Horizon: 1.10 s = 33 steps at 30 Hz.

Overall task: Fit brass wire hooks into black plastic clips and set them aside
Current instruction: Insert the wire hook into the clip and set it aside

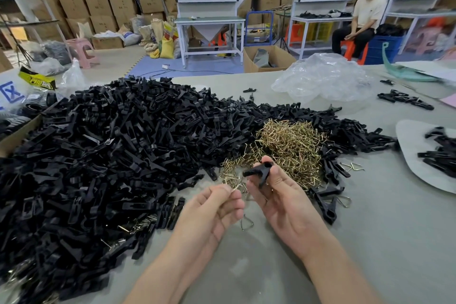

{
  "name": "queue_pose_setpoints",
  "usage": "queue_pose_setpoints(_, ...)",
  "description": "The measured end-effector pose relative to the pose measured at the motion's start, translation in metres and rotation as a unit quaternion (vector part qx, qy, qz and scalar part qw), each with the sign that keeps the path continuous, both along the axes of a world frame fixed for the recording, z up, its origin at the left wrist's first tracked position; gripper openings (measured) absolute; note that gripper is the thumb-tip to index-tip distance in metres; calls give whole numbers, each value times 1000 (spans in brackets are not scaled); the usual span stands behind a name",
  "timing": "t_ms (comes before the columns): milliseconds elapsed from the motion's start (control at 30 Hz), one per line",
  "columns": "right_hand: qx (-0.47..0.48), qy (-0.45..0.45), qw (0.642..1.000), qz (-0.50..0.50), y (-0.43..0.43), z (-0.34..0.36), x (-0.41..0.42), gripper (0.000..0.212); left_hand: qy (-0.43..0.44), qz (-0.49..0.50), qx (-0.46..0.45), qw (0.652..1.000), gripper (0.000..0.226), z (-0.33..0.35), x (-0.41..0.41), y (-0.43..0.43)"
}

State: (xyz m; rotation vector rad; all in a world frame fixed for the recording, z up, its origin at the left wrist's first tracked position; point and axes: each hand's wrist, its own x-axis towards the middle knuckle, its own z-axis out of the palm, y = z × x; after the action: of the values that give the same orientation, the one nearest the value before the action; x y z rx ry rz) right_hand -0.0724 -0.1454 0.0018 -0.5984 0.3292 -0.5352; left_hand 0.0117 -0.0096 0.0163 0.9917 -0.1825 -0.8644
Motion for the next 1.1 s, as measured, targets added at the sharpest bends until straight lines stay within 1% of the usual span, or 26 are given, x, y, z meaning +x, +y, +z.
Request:
queue_pose_setpoints(67,-1,-10,1000,5,4,0,1,23,29,-14,-6,999,6,-2,-7,-4)
queue_pose_setpoints(200,-37,-21,999,13,15,2,5,24,73,-24,-22,997,7,-7,-14,-9)
queue_pose_setpoints(500,-58,-35,997,25,20,5,5,25,122,5,-42,992,11,-7,-9,-10)
queue_pose_setpoints(667,-47,-31,998,25,20,3,5,23,86,4,-27,996,7,-8,-11,-9)
queue_pose_setpoints(767,-45,-22,999,15,19,2,5,23,52,16,-12,998,15,-9,-13,-11)
queue_pose_setpoints(900,-44,-22,999,19,19,4,4,24,16,14,0,1000,14,-8,-15,-11)
queue_pose_setpoints(1000,-67,-22,997,24,20,5,4,23,10,16,-6,1000,8,-9,-15,-10)
queue_pose_setpoints(1100,-93,-29,995,11,21,3,5,26,5,23,-6,1000,13,-10,-14,-9)
